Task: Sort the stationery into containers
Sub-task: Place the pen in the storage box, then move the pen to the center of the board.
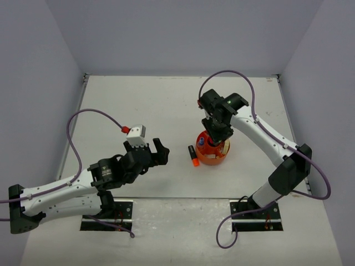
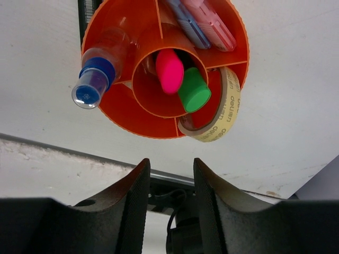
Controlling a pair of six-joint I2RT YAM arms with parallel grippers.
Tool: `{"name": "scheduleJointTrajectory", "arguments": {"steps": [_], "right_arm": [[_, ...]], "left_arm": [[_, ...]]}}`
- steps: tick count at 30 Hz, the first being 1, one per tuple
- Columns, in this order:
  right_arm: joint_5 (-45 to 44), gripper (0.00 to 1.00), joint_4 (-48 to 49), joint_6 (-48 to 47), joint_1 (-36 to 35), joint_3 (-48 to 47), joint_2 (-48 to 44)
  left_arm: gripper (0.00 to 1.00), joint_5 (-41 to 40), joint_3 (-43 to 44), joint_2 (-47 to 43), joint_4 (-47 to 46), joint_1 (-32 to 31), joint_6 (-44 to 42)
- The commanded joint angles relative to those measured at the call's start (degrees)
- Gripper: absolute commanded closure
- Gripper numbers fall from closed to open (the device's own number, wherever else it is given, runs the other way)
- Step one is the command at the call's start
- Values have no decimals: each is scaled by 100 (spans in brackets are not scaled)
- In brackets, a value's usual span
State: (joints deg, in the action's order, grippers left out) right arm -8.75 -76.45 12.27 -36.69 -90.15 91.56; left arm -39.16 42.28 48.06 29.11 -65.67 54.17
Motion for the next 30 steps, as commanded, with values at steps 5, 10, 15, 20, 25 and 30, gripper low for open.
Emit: {"name": "scheduleJointTrajectory", "arguments": {"steps": [5,10,15,20,25,30], "right_arm": [[-540,55,-123,-51,21,-769,-197],[-1320,24,492,306,21,-718,-1195],[-1417,1,1848,801,21,279,-2614],[-448,1,2842,889,21,1466,-3660],[237,1,3081,935,21,1859,-4200],[596,1,3247,910,21,2071,-4520]], "left_arm": [[0,187,116,653,-518,-7,-49],[0,278,580,1872,-503,-15,670],[0,96,852,2880,-645,-50,1305],[4,249,416,3116,-2063,193,1086],[8,1374,514,3856,-3162,925,654],[20,1737,1298,4712,-2728,1246,526]]}}
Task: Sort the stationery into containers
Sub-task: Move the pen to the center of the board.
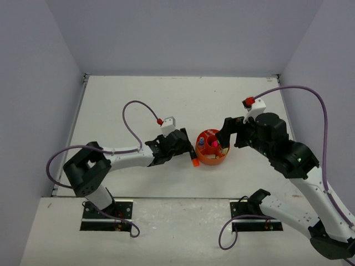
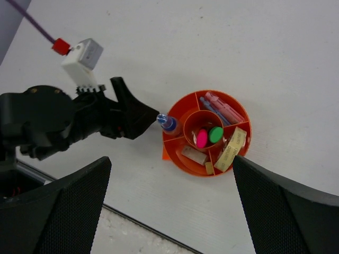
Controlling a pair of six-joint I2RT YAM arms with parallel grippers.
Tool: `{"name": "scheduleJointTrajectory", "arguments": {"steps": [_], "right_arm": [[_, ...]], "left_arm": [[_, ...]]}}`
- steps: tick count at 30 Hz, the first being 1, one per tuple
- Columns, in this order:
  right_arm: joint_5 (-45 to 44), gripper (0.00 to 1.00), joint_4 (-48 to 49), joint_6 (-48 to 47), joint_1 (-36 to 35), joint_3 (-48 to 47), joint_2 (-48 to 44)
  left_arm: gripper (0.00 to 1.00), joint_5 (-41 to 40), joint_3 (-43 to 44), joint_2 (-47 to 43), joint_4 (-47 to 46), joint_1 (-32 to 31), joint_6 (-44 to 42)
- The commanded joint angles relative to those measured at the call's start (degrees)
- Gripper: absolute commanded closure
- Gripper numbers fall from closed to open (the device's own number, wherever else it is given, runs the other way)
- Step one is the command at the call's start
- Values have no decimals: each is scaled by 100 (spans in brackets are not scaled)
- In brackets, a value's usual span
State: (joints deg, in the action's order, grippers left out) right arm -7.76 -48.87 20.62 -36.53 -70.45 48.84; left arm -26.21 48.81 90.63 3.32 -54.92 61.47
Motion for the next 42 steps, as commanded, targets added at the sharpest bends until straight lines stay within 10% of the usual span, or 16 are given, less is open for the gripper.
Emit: {"name": "scheduleJointTrajectory", "arguments": {"steps": [1,42], "right_arm": [[539,1,510,63,6,156,-304],[757,1,615,-86,-1,376,-752]], "left_arm": [[21,392,865,635,268,221,-105],[52,-337,2168,2265,2185,-95,36]]}}
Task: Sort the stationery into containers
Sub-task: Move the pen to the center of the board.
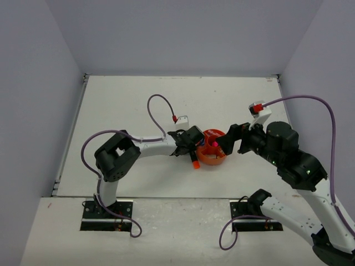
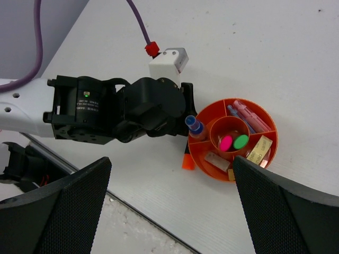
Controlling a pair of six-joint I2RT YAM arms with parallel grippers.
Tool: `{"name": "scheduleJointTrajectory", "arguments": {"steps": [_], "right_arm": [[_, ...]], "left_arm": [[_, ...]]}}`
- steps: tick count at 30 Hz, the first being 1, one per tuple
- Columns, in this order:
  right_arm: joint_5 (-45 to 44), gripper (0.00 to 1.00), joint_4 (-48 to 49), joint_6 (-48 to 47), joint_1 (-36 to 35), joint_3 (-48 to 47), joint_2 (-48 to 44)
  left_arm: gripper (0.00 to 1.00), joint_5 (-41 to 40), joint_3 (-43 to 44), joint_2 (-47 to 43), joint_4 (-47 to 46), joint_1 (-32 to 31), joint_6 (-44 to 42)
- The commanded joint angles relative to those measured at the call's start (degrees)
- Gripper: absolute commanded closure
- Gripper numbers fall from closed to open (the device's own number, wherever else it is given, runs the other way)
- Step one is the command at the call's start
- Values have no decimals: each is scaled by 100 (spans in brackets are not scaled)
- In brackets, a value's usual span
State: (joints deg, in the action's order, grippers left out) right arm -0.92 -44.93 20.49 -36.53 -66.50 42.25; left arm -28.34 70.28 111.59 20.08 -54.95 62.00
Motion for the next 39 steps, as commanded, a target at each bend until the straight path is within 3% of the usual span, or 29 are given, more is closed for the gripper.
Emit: {"name": "scheduleJointTrajectory", "arguments": {"steps": [1,7,14,19,27,39], "right_arm": [[70,1,225,-72,1,-17,-94],[66,1,208,-72,10,10,-116],[232,1,303,-43,6,5,-68],[292,1,319,-2,7,-20,3],[244,1,223,-10,6,-38,-100],[293,1,204,-31,6,-9,-103]], "left_arm": [[53,-162,21,192,578,-112,-25],[57,-444,-218,124,967,-169,71],[54,-608,-822,-575,972,-394,269],[47,-784,-715,-1029,940,-755,358],[49,-752,-441,-1025,811,-1009,423],[49,-160,-994,-931,-643,-1009,378]]}}
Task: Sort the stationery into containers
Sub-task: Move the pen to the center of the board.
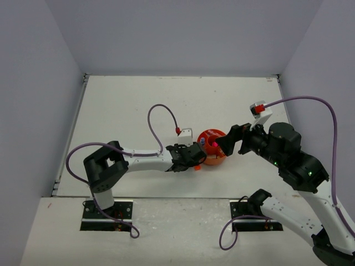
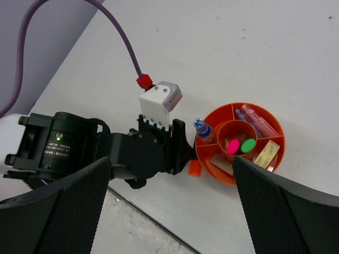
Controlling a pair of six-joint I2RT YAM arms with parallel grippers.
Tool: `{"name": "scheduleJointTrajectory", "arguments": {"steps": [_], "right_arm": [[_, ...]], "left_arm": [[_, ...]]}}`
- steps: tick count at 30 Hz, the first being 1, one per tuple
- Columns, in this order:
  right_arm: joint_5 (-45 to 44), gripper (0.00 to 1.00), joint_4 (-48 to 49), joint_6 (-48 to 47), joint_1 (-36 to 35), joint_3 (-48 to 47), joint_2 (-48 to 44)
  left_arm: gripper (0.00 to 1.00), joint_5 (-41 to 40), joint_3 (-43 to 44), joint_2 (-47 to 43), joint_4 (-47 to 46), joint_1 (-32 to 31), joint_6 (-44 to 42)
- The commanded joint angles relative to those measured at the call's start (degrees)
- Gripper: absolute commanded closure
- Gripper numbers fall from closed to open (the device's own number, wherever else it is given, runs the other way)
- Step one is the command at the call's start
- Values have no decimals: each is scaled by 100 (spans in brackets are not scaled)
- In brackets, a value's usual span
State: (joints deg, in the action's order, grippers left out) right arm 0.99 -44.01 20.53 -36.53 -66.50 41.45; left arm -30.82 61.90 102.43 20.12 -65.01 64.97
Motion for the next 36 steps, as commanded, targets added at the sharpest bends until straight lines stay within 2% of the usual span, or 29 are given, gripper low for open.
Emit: {"name": "scheduleJointTrajectory", "arguments": {"steps": [1,12,19,20,25,33,36], "right_arm": [[112,1,112,-40,6,-1,-23],[150,1,77,-63,6,37,-58],[182,1,60,-67,6,23,-102],[190,1,59,-67,6,31,-110],[265,1,85,-47,6,32,-130],[337,1,42,-23,6,22,-231],[398,1,33,-38,6,35,-240]], "left_arm": [[49,96,-159,12,-698,-3,85],[51,65,32,494,-609,-3,125],[54,-324,227,656,207,-3,376],[54,-378,210,614,328,-3,426],[68,-442,-68,491,412,97,439],[70,-633,-243,466,954,112,436],[70,-624,-580,194,1049,112,516]]}}
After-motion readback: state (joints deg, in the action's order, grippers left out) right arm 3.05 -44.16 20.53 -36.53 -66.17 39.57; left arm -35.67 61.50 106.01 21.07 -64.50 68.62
